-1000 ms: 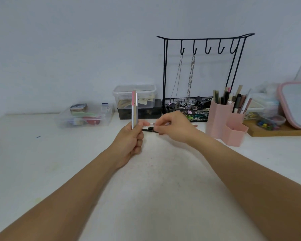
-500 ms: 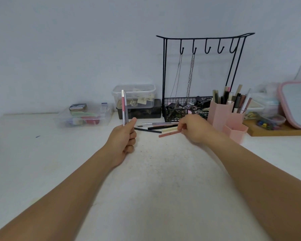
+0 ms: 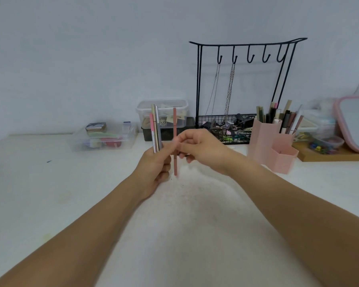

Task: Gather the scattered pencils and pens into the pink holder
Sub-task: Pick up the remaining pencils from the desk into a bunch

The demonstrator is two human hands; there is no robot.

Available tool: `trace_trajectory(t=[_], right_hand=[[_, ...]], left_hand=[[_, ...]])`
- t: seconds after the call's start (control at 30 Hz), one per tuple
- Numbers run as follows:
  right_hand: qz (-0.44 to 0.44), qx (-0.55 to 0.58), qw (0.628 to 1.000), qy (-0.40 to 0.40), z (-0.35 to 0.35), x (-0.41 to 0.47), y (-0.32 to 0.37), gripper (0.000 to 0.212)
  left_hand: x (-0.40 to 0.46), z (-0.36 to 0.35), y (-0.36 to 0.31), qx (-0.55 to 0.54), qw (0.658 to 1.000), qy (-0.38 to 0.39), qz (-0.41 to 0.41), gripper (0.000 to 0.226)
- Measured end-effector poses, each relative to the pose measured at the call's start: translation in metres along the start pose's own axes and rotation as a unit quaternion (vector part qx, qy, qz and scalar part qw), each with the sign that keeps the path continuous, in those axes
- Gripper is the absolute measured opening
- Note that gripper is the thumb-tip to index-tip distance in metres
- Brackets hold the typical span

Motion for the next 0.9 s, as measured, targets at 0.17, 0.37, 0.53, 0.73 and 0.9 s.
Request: trace_trajectory(t=[0.17,0.37,0.53,0.73,0.9], right_hand=[[0.024,0.033,0.999,-0.027,-0.009,0.000,0.002,0.012],[0.025,0.044,0.998,-0.033,-0.009,-0.001,0.004,0.008],[0.040,0.002,0.997,-0.063,-0.009,0.003,-0.004,0.005],[0.045,0.009,0.998,-0.040,-0.011,0.000,-0.003,0.008],[-0.015,-0.229,0.959,-0.163,0.050,-0.006,-0.028,0.014]], left_hand=[[-0.001,0.004,-0.006,0.086,0.994,0.006,-0.062,0.052],[0.000,-0.002,-0.002,0.154,0.986,0.021,-0.057,0.022],[0.005,0.003,0.005,0.172,0.985,-0.020,-0.008,0.007],[0.005,0.004,0.006,0.156,0.988,-0.012,-0.008,0.038],[0.008,0.008,0.009,0.075,0.997,-0.024,0.002,0.043]])
Point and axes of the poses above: each hand's wrist, its own x-axis towards the middle knuckle, its own z-axis out of the back of the hand, y = z × x, the point moved 7 cm from there along x, towards the middle knuckle, and after that the axes turned 15 degrees about y, right-handed, at the moved point
